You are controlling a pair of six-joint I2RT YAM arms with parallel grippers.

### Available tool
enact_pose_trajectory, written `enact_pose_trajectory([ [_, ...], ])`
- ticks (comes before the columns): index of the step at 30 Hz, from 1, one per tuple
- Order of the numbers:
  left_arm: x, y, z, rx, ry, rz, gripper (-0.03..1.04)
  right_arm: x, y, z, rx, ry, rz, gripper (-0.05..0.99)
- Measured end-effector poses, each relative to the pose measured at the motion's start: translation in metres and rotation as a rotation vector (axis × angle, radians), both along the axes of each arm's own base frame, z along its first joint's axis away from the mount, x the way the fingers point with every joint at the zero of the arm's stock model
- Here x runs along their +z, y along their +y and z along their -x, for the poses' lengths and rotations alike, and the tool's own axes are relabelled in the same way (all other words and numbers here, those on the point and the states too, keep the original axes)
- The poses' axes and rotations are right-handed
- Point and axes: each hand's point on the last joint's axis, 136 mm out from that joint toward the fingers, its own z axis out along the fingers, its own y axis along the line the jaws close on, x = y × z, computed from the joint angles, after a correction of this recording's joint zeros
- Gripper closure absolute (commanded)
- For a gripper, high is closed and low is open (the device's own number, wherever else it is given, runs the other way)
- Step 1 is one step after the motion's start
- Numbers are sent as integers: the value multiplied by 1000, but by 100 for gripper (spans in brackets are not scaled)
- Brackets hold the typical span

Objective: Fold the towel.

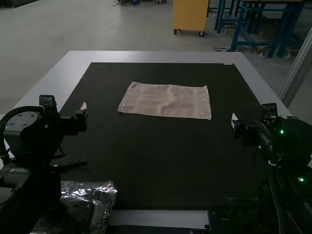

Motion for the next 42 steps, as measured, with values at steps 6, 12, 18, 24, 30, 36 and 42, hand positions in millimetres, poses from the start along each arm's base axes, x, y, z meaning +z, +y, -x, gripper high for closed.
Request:
enact_pose_trajectory([
  [6,0,0,0,0,0,0,4,0,0,0,0,0,0,1],
  [12,0,0,0,0,0,0,4,0,0,0,0,0,0,1],
  [18,0,0,0,0,0,0,4,0,0,0,0,0,0,1],
  [24,0,0,0,0,0,0,4,0,1,0,3,0,0,1],
  [30,4,0,0,1,-14,-42,4,5,4,0,23,-21,0,1],
  [36,18,0,1,9,-63,-179,4,27,6,0,38,-121,98,1],
  [42,29,0,2,26,-96,-366,5,26,8,0,63,-147,340,1],
])
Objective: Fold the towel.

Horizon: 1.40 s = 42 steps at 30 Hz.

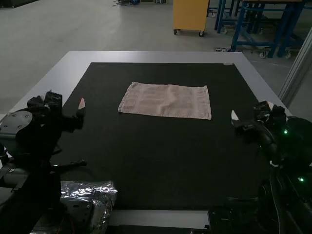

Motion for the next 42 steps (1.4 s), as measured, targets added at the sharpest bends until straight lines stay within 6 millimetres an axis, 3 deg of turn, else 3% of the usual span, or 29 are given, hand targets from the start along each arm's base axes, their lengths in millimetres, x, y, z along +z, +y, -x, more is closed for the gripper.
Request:
enact_pose_trajectory([
  [7,-4,-13,-1,-52,19,-176,5,8,10,2,54,-54,123,2],
  [12,32,-15,6,-46,-131,-210,5,44,12,7,66,-194,74,2],
  [17,45,-15,8,-45,-143,-206,5,65,9,5,64,-170,-28,2],
  [22,76,-15,-1,-59,-119,-127,5,115,-3,-18,26,-114,-168,2],
  [25,87,-16,-20,-79,-43,-41,5,123,-10,-41,0,-24,-251,2],
  [28,79,-18,-53,-94,104,59,5,103,-15,-65,-30,121,-332,2],
  [33,27,-20,-107,-80,409,166,5,38,-14,-92,-74,417,-425,2],
  [38,-24,-21,-135,-55,610,203,5,-31,-11,-101,-127,697,-464,2],
  [42,-41,-21,-152,-46,670,214,5,-57,-6,-111,-140,802,-478,3],
])
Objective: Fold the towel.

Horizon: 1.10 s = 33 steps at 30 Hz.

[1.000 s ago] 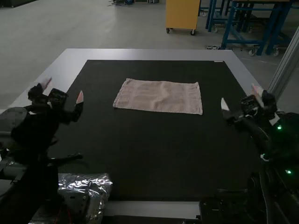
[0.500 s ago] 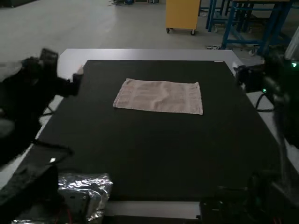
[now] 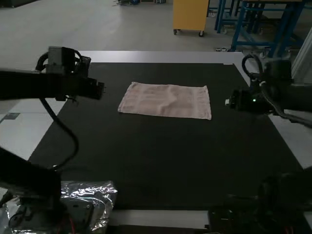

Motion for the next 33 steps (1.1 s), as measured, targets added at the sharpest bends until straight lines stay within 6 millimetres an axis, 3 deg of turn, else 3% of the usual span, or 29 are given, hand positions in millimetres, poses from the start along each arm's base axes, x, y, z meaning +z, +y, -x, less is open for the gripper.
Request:
enact_pose_trajectory([
  [8,-28,-1,-37,2,91,0,5,7,37,-37,85,-17,-7,3],
  [15,-43,-11,-79,-17,129,2,5,-11,65,-71,132,-10,-6,3],
  [21,-56,-28,-113,-55,147,24,5,-30,71,-100,130,12,-4,3],
  [33,-108,-37,-165,-64,199,51,5,-64,78,-159,130,17,8,3],
])
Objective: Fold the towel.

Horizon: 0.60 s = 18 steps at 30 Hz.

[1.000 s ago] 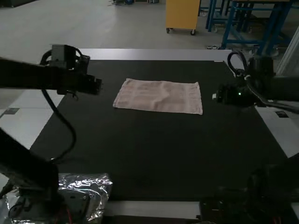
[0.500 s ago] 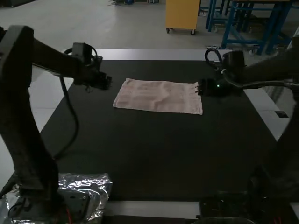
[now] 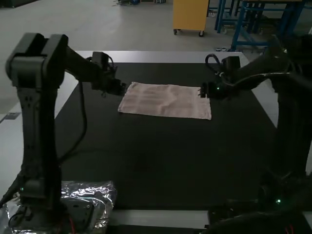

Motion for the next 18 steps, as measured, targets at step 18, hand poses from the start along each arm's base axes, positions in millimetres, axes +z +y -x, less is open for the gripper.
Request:
enact_pose_trajectory([
  [18,-14,-23,-60,-23,-9,31,5,-37,-7,-51,-13,4,34,3],
])
